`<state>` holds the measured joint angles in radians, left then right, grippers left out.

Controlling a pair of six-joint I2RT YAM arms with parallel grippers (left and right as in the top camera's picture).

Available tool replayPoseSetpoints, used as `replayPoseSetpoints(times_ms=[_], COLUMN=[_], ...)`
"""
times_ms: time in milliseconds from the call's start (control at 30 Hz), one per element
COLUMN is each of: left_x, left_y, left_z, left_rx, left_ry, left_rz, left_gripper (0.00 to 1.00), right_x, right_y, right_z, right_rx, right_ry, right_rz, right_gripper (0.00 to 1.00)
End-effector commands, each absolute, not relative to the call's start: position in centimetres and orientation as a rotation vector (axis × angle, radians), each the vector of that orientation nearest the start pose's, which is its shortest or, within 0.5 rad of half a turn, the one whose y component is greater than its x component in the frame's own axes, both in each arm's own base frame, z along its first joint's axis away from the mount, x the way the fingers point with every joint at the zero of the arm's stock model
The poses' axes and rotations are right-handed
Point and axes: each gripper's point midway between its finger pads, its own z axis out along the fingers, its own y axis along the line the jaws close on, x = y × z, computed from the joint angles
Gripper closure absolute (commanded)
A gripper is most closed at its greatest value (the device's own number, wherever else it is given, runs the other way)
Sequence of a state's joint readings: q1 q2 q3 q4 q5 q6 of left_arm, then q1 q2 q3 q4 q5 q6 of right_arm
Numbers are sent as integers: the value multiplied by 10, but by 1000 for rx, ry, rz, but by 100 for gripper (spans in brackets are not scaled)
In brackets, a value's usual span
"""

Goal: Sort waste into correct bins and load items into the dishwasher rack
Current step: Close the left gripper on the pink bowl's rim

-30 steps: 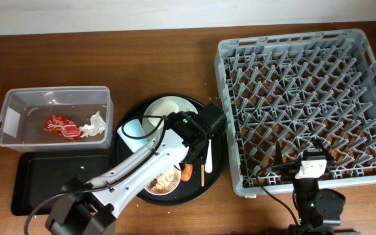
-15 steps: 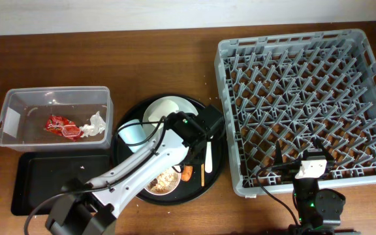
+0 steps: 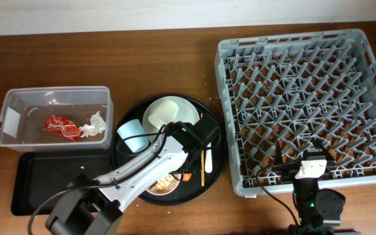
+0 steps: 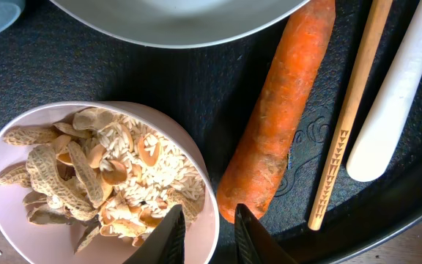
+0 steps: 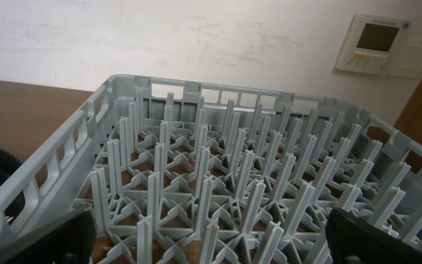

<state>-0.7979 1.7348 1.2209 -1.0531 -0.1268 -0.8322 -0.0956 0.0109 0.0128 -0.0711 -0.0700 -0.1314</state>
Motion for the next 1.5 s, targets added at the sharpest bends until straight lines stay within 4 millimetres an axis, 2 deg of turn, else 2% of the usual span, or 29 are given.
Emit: replayPoseSetpoints(times_ms=[0, 200, 433, 567, 733, 800, 1133, 1300, 1367, 1467], left_x=[227, 222, 225, 222, 223, 224, 226, 231, 233, 236], left_y=[-203, -200, -203, -200, -201, -202, -201, -204, -207, -210], left_z=[57, 40, 37, 28, 28, 28, 29, 35, 38, 44], left_rx=[-86, -86, -88, -87, -88, -88, -87, -87, -57, -33], left_ry=[3059, 3064, 3050, 3053, 3046, 3043, 3035, 3019, 3013, 3007], left_rz=[130, 121, 96, 102, 91, 86, 92, 88, 78, 70], left_gripper=[77, 77, 77, 78, 79, 87, 89, 93, 99, 99], right_x=[246, 246, 246, 246, 246, 246, 246, 246, 246, 246], right_y=[-11, -11, -11, -11, -11, -11, -11, -11, -11, -11], right_z=[158, 158, 158, 158, 158, 158, 158, 158, 158, 158], right_rx=[-84, -84, -84, -84, -84, -84, -84, -84, -84, -84], right_ry=[1640, 1640, 1640, 1640, 1640, 1640, 1640, 1640, 1640, 1640], right_rz=[-115, -114, -115, -115, -115, -115, -115, -114, -115, -114], right_gripper=[1, 1, 1, 1, 1, 1, 1, 1, 1, 1])
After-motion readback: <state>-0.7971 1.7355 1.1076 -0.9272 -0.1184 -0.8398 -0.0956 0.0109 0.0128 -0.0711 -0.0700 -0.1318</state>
